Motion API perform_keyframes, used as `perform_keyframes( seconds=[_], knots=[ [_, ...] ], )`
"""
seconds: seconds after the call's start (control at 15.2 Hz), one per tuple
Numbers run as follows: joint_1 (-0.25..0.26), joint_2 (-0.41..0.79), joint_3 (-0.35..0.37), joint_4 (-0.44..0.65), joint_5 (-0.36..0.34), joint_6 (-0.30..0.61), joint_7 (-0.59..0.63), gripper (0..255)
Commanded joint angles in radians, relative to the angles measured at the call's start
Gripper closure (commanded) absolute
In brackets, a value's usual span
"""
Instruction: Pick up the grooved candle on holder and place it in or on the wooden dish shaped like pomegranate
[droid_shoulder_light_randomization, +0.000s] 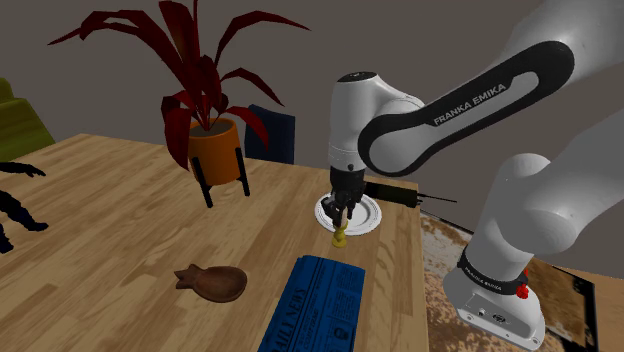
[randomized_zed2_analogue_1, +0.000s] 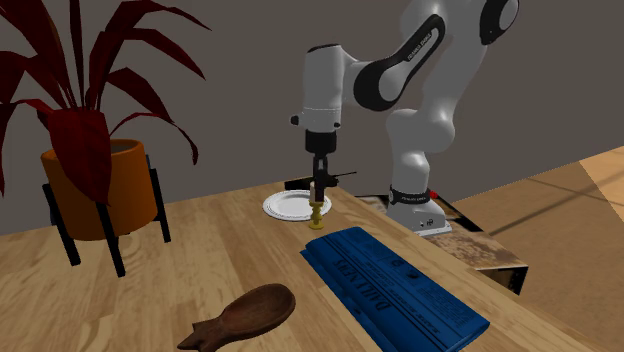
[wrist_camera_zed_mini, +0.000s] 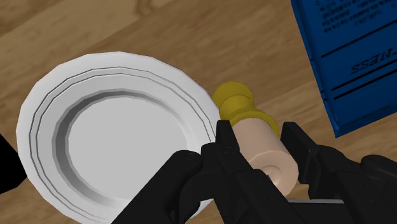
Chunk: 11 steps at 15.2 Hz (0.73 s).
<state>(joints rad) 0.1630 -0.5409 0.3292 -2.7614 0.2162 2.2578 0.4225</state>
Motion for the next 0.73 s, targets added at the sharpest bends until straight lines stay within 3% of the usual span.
perform_keyframes(
  seconds=[0.0, 0.66],
  knots=[
    [0.000, -0.015, -0.004, 0.010, -0.001, -0.025, -0.001, 255],
    [-0.002, -0.089, -0.031, 0.100, -0.017, -0.189, -0.001, 255]
  ],
)
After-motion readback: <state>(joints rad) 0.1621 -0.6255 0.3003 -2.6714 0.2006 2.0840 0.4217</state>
